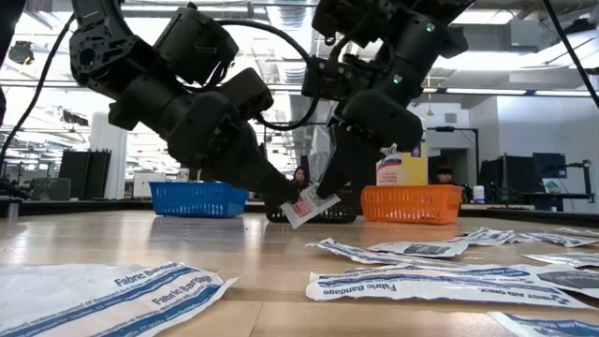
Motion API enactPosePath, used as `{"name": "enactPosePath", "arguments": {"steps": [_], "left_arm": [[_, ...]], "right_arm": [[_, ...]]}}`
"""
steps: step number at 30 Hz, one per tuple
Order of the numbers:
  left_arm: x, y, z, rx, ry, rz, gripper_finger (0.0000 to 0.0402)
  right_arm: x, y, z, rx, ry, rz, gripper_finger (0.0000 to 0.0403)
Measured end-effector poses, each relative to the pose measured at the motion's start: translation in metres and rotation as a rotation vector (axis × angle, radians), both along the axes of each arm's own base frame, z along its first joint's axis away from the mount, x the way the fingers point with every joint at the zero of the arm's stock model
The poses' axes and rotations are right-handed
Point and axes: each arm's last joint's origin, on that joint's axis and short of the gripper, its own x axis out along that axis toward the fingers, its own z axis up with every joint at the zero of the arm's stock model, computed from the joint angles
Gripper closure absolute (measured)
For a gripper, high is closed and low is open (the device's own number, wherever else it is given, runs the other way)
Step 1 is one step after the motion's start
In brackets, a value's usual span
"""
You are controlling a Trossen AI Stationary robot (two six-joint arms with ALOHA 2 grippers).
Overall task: Pick & Place First Aid Supplies
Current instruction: Put the ointment pack into the orange bin
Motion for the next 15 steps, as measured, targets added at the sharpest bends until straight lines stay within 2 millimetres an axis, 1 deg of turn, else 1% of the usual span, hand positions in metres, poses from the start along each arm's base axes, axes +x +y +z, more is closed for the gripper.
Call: {"name": "enactPosePath", "arguments": {"steps": [5,10,15], "left_arm": [[0.0003,-0.0001,0.001,0.007,-0.011,-0.002,0.0247],[0.0006,0.001,0.0017,0.021,-0.019,0.032,0.0247],[0.0006,0.001,0.0023,0.022,-0.022,0.037,0.0247]], "right_arm": [[-0.0011,0.0019,-0.0004,0.013,0.007,-0.012,0.0398],[-0.0014,0.0035,-0.0007,0.057,0.018,0.013,0.0399],[-0.0007,0.0042,-0.0002,0.054,0.009,0.027,0.0398]]}}
